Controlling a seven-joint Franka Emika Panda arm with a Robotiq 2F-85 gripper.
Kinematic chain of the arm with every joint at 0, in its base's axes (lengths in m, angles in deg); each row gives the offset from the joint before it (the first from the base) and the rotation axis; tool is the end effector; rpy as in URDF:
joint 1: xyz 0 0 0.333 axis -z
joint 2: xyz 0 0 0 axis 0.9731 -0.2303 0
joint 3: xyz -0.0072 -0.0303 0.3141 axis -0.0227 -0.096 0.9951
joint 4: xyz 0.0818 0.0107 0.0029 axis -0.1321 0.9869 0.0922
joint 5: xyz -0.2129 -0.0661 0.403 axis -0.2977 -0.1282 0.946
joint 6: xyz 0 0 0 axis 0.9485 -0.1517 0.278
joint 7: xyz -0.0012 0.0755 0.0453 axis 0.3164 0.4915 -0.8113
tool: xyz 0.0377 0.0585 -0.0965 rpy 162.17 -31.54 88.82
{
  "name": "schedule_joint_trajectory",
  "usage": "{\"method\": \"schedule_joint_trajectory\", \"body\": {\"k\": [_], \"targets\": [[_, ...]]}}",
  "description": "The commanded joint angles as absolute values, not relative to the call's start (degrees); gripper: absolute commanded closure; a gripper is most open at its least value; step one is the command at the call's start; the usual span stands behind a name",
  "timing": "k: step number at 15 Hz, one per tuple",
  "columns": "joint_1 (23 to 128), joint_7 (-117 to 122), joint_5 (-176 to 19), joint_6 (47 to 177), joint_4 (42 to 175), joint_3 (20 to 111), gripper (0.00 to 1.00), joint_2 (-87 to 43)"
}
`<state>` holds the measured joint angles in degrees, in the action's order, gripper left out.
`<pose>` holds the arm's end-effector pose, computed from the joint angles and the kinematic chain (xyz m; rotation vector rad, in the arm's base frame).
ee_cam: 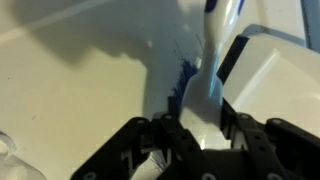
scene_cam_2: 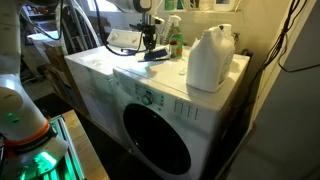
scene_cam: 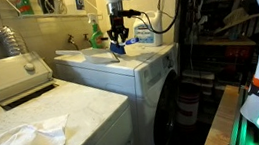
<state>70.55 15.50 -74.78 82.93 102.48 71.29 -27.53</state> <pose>0.7250 0.1036 0.4091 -3.1145 0.2578 0.0857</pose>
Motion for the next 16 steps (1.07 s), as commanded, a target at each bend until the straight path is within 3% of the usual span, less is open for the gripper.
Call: {"method": "schedule_joint_trajectory", "body": {"k": [1,16], "targets": [[70.23,21.04,-76.70,80.44,104.95,69.17,0.84,-26.03],[70.83,17.77,-75.06,74.27,98.47,69.85,0.84,-32.01]]}}
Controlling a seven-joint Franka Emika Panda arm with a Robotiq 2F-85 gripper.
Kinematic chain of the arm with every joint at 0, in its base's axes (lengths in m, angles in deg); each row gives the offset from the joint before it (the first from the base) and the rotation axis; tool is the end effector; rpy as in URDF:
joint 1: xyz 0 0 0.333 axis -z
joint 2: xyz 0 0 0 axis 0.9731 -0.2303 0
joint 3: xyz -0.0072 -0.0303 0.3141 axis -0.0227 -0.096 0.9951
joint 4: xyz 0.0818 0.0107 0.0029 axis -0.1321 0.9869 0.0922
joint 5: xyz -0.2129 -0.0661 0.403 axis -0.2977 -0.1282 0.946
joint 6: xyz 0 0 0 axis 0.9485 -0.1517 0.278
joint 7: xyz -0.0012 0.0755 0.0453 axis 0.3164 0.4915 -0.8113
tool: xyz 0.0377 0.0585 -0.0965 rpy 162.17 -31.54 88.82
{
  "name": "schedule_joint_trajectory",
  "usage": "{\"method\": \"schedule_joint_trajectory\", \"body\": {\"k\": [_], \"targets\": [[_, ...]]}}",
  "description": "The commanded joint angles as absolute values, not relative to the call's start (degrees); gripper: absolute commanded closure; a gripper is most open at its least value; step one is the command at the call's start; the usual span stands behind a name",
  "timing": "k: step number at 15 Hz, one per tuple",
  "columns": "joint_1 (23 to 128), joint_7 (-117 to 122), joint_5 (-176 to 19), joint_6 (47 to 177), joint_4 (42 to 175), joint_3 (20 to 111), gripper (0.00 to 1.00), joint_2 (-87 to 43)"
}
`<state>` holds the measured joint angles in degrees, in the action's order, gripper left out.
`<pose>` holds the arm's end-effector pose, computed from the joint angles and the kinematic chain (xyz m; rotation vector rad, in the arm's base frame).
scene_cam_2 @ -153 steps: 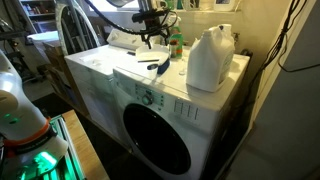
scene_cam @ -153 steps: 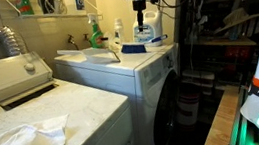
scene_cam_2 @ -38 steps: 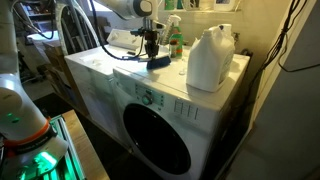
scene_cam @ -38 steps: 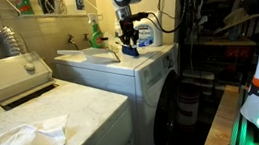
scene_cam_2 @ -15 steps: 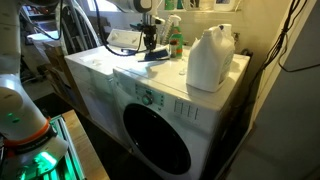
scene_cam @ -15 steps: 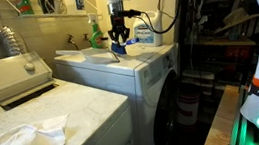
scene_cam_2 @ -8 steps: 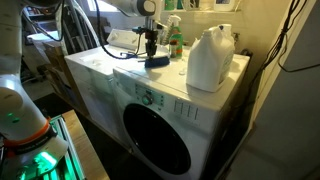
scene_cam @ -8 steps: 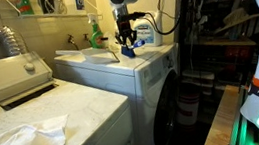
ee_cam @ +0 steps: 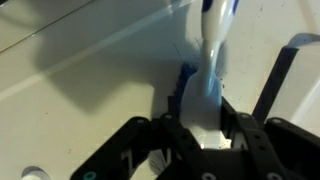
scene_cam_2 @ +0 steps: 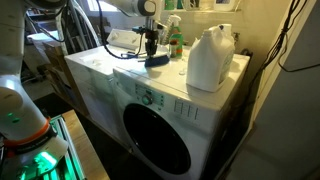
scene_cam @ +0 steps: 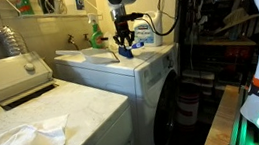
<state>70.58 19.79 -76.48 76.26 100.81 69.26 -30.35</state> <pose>0.7221 0.0768 0.3799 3.0431 -0.4070 -0.2736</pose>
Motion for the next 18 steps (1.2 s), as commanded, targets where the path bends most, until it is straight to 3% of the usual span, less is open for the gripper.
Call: {"method": "schedule_joint_trajectory", "body": {"k": [1,18], "targets": [[70.75,17.52,-74.97,74.28,98.09,69.95,0.84,-32.26],[70.14,15.64,-71.41,79.78,99.65,71.54,0.84,-28.61]]}}
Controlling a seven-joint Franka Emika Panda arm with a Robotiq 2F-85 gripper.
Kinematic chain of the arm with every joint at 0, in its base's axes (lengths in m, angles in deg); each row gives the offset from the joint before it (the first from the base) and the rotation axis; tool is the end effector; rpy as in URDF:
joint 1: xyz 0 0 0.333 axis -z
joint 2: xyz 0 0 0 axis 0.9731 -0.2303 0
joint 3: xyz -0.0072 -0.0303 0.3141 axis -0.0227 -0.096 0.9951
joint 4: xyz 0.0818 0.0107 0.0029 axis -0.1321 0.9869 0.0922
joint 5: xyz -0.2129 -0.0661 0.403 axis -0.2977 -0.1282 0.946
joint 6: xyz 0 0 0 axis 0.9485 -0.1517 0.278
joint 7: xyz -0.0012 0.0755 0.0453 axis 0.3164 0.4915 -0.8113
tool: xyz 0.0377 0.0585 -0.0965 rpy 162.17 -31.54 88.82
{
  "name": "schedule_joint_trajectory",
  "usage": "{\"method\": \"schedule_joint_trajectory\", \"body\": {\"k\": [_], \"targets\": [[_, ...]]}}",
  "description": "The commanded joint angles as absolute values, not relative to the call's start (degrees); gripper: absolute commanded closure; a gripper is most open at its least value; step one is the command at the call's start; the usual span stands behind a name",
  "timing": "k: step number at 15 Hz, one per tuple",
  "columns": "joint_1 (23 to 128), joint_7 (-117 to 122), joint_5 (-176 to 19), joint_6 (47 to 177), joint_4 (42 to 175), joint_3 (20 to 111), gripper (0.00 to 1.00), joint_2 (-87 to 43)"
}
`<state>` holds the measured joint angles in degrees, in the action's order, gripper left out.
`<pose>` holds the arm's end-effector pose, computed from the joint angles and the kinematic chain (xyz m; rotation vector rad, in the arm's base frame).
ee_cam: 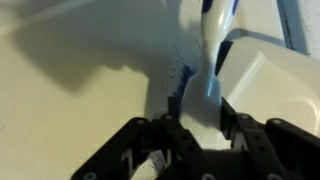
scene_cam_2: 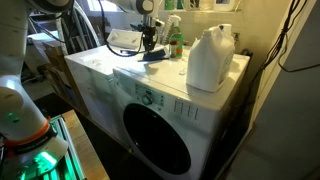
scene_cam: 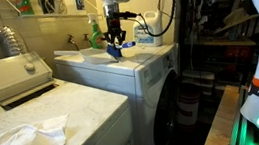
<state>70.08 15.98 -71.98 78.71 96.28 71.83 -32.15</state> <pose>0.7387 0.1219 0.4020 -3.0688 0.2592 0.1733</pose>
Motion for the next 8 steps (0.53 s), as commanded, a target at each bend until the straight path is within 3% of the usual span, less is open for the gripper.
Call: {"method": "schedule_joint_trajectory", "body": {"k": [1,8], "targets": [[70.04,16.59,-72.09,78.94,99.85,71.13,0.84,-28.16],[71.59,20.43,-72.99,73.92,98.43,67.94,0.84,-30.78]]}}
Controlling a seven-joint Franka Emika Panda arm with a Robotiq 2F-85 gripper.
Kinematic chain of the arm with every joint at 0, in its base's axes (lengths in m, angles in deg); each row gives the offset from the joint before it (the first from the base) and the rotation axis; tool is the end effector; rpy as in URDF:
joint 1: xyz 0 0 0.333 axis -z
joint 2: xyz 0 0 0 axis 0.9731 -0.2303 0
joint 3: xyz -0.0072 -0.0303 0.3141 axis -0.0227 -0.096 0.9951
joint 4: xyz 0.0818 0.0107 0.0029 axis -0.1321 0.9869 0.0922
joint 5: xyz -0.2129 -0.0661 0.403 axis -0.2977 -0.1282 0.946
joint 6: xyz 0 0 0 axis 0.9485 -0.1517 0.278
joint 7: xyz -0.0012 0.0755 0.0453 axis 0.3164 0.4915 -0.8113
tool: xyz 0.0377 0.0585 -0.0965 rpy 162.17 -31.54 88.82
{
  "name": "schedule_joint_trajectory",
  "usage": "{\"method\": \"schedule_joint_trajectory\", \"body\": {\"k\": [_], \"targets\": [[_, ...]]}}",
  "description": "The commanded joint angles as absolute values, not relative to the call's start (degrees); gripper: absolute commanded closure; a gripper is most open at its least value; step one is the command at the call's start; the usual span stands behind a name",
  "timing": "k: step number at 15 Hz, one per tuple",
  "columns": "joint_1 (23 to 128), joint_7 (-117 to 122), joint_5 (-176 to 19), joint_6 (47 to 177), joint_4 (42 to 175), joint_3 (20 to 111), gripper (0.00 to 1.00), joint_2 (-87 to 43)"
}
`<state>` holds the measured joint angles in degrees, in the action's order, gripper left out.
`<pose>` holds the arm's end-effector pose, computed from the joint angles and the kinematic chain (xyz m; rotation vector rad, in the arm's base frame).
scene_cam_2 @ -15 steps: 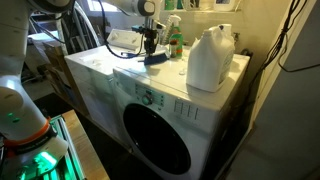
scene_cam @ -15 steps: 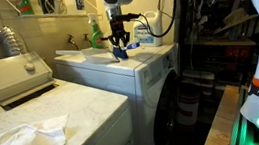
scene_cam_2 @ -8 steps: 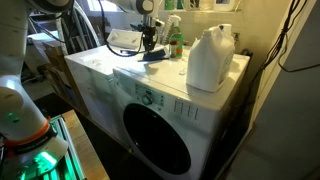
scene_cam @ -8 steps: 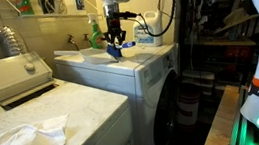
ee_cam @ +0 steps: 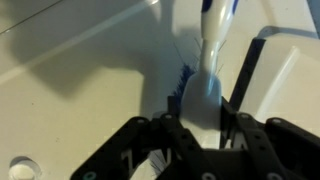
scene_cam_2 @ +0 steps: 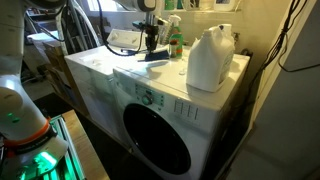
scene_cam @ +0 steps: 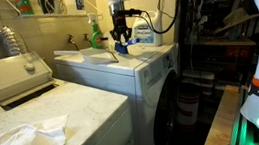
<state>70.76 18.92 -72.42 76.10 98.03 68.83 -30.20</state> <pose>0.7308 0.0780 0.4072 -3.0852 0.4295 0.2285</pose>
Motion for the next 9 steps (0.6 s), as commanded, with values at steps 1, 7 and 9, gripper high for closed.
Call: {"method": "schedule_joint_trajectory", "body": {"k": [1,7,9], "targets": [[71.77,20.57,-73.08,73.43,97.94,67.57,0.84,-31.48],[72.17,19.26,-72.46,69.88,93.82,67.55,0.84,-35.49],[71.92,18.56,-72.27,68.67,92.02,68.04,0.84,-36.64]]}}
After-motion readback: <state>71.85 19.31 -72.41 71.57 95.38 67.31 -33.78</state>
